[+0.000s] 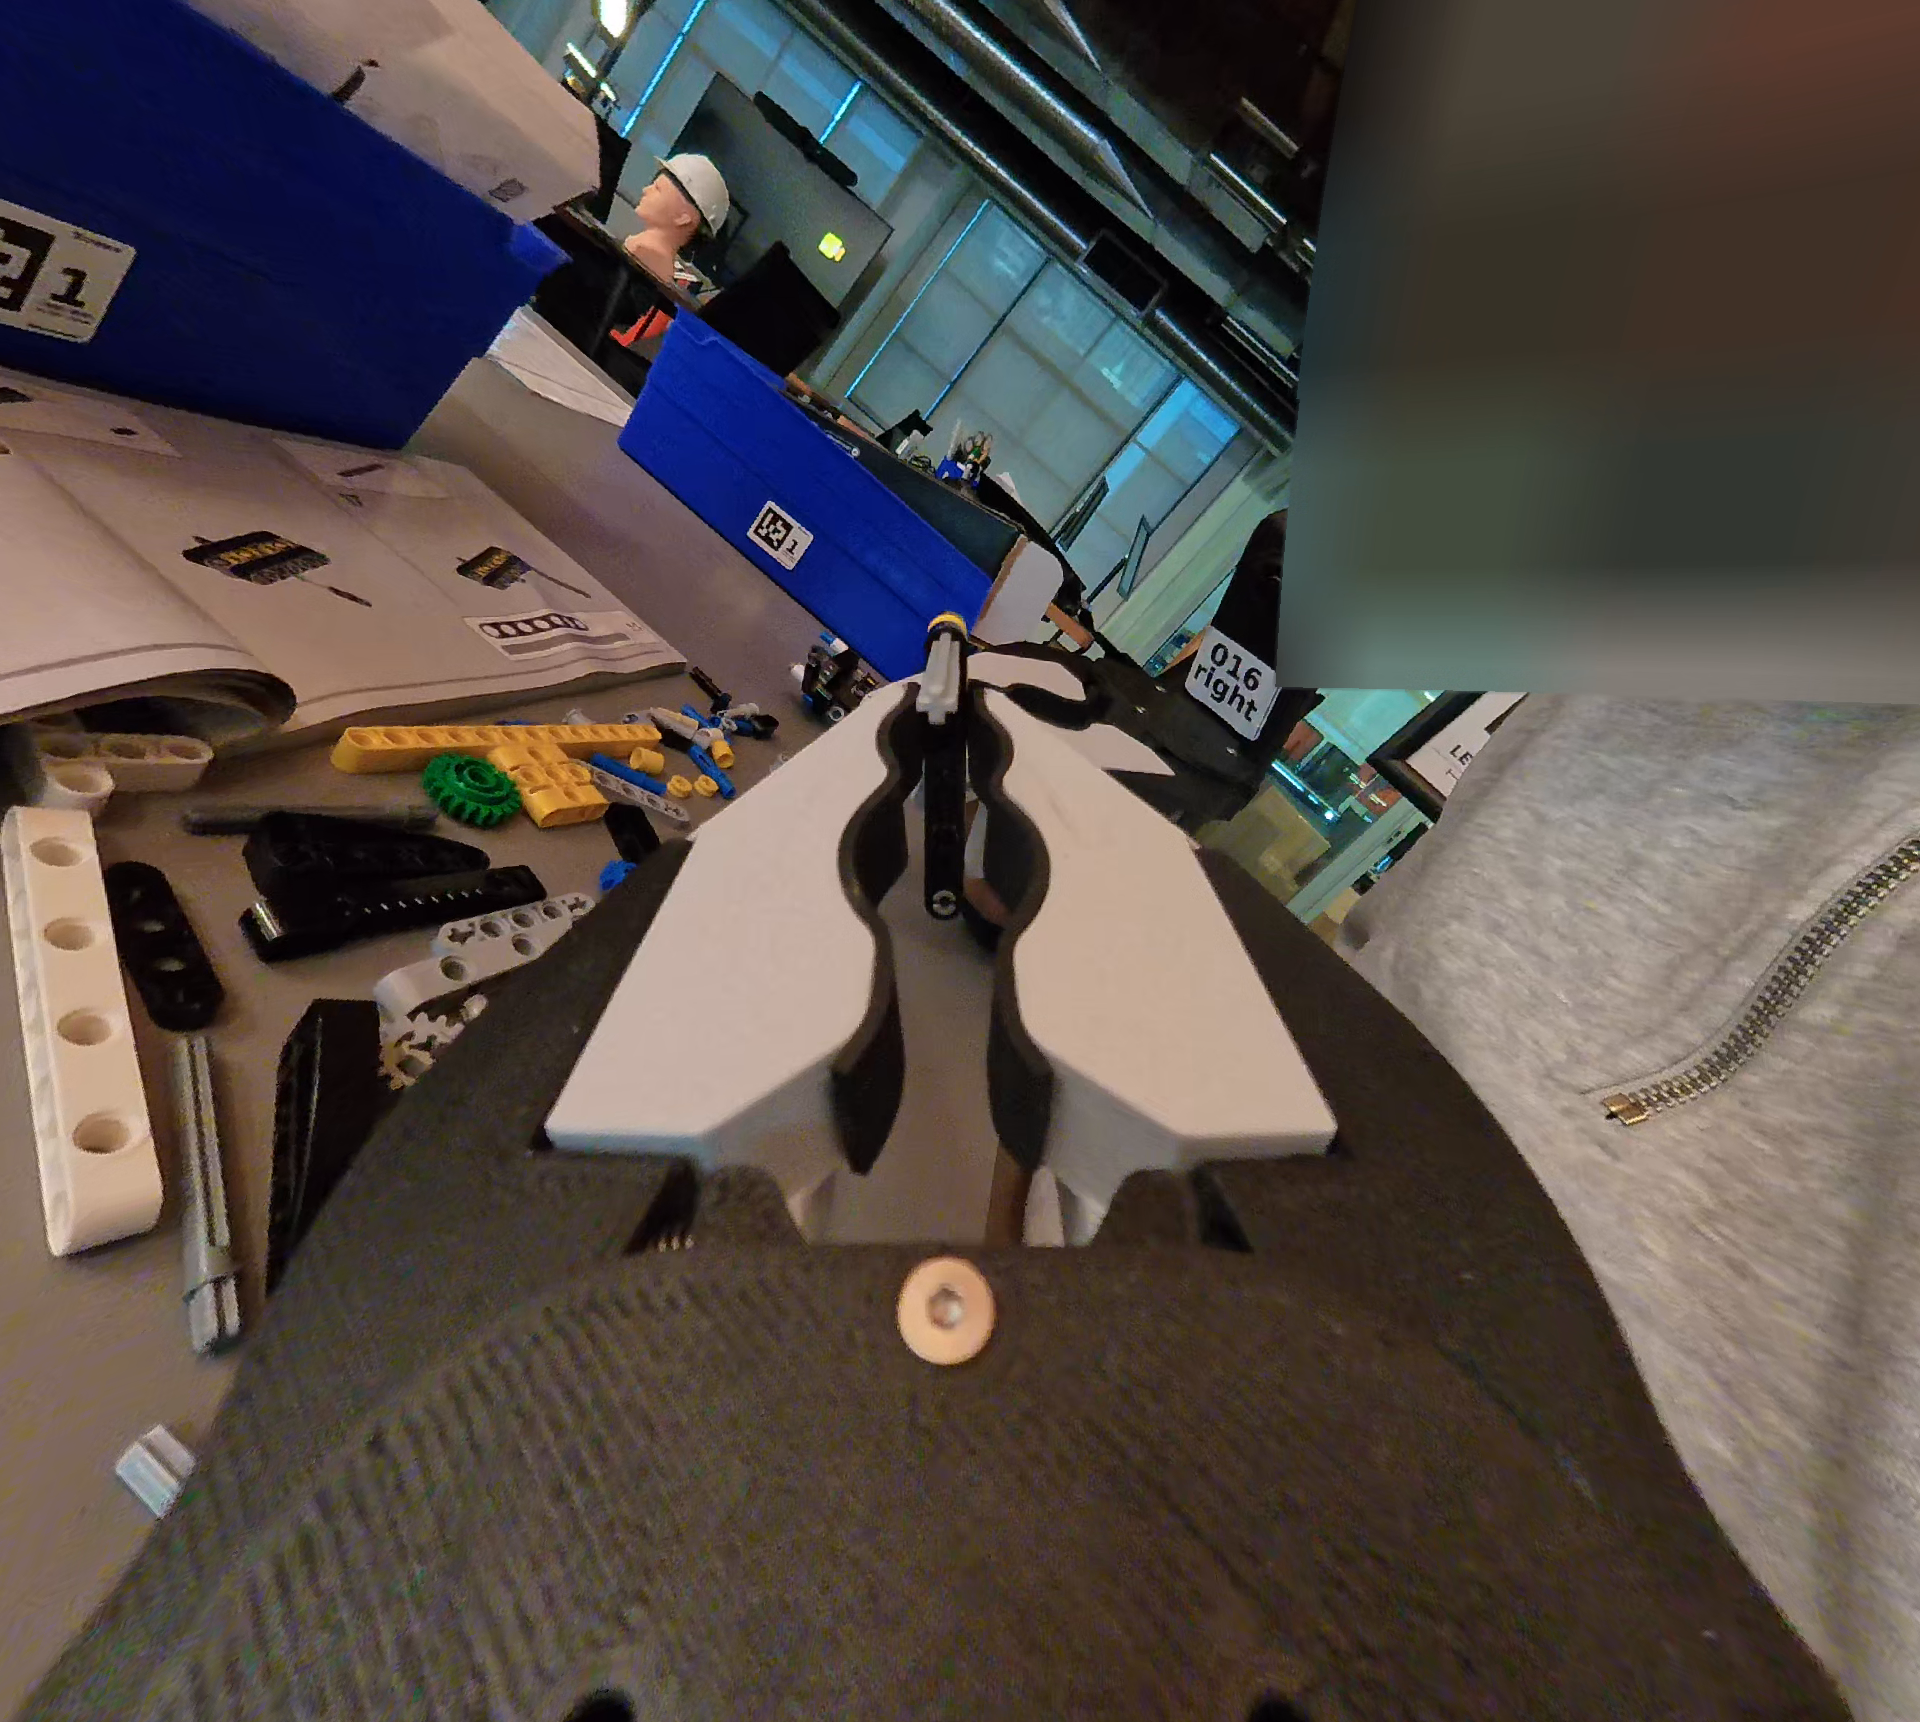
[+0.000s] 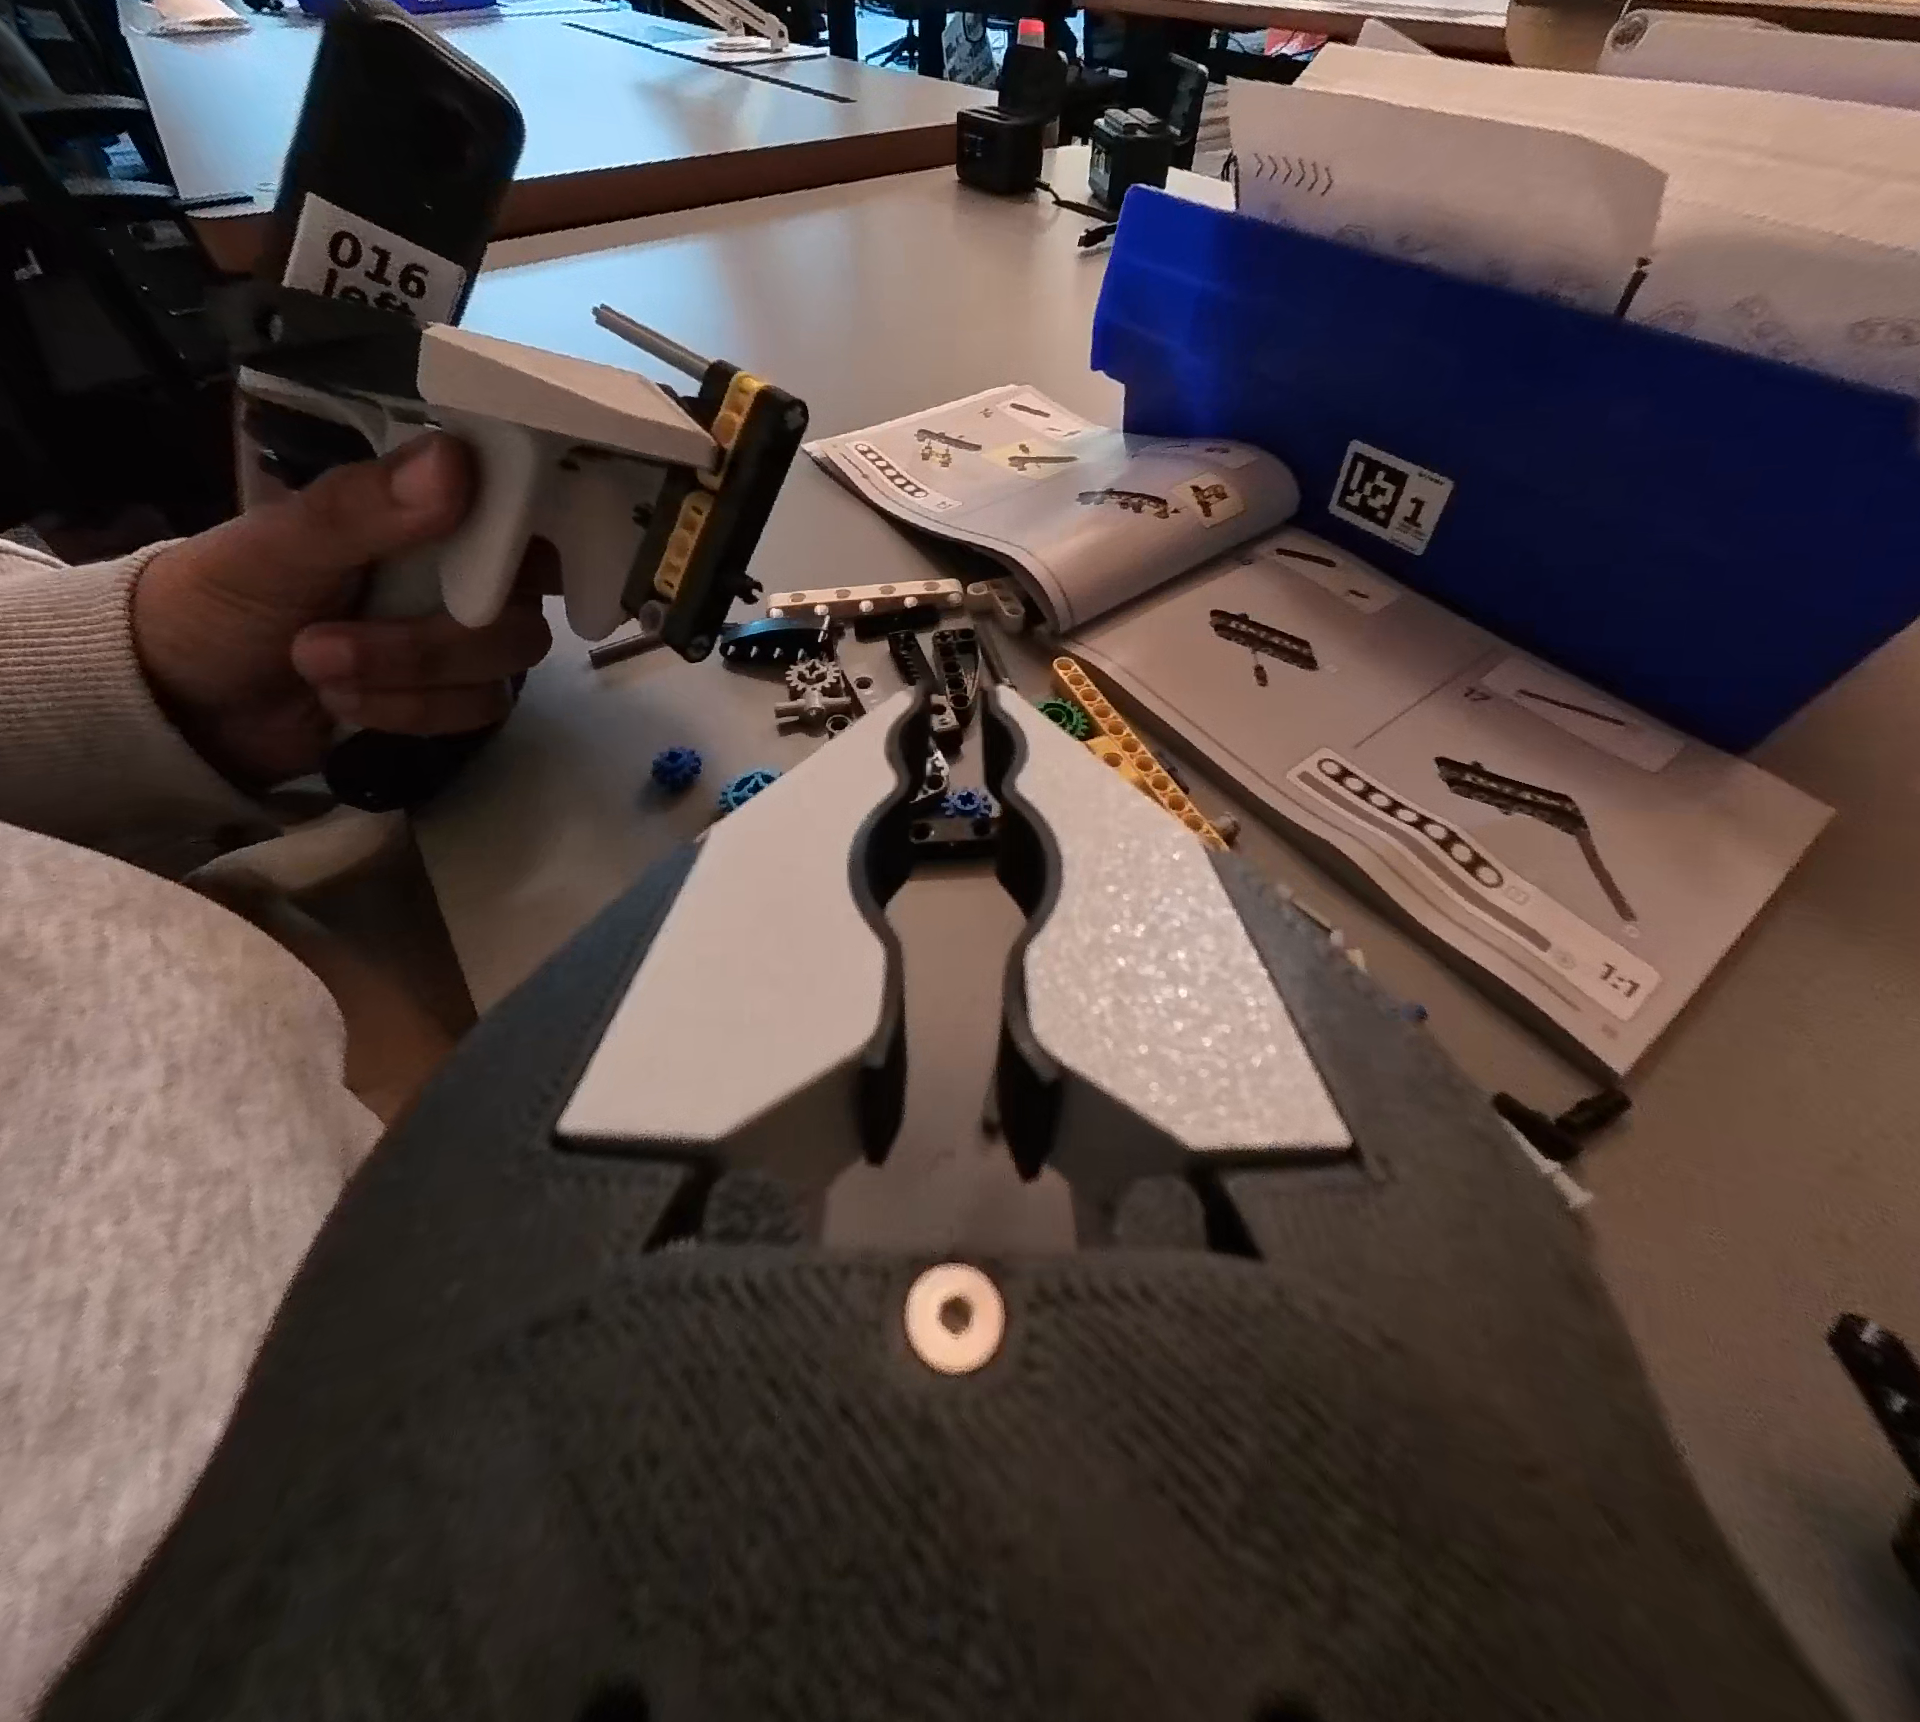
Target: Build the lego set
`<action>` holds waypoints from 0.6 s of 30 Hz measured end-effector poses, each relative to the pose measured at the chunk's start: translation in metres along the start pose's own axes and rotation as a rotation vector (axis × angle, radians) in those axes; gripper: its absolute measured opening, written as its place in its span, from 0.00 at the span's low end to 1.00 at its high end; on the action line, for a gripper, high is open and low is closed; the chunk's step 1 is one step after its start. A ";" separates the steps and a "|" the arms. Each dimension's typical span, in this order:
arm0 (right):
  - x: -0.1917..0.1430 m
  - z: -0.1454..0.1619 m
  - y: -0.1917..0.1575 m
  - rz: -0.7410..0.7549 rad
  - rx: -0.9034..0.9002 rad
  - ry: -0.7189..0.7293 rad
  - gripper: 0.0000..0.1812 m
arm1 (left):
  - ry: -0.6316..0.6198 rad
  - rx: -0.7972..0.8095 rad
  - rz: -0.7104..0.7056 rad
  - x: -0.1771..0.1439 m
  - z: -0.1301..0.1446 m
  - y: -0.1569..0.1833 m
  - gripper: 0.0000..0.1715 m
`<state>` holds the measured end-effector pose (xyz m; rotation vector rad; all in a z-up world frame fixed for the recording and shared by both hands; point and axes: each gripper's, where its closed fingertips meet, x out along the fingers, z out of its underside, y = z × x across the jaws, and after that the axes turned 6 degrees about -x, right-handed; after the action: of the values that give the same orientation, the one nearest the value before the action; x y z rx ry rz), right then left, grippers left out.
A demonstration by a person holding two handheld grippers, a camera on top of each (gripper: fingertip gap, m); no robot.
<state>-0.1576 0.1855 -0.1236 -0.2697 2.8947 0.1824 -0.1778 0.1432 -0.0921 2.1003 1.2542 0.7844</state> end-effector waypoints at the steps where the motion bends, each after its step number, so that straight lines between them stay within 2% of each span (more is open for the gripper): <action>1: 0.000 0.000 0.000 0.000 -0.001 0.001 0.04 | 0.002 -0.002 0.000 0.000 0.000 0.000 0.03; 7: -0.001 0.000 0.004 0.021 0.010 0.006 0.06 | 0.005 -0.005 -0.001 0.000 -0.001 -0.001 0.03; 10: 0.001 0.004 0.022 0.112 0.054 -0.024 0.10 | 0.012 -0.006 -0.006 -0.001 -0.002 -0.002 0.03; 14: 0.000 0.012 0.079 0.355 0.052 -0.120 0.22 | 0.017 0.000 -0.006 -0.001 -0.002 -0.001 0.03; 16: 0.002 0.015 0.103 0.445 0.112 -0.172 0.34 | 0.023 0.001 -0.001 -0.002 -0.003 0.000 0.03; 18: 0.008 0.031 0.114 0.467 0.182 -0.286 0.44 | 0.028 -0.008 0.005 -0.004 -0.004 0.002 0.03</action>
<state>-0.1809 0.2993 -0.1439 0.4320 2.6160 0.0278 -0.1816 0.1393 -0.0892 2.0933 1.2585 0.8223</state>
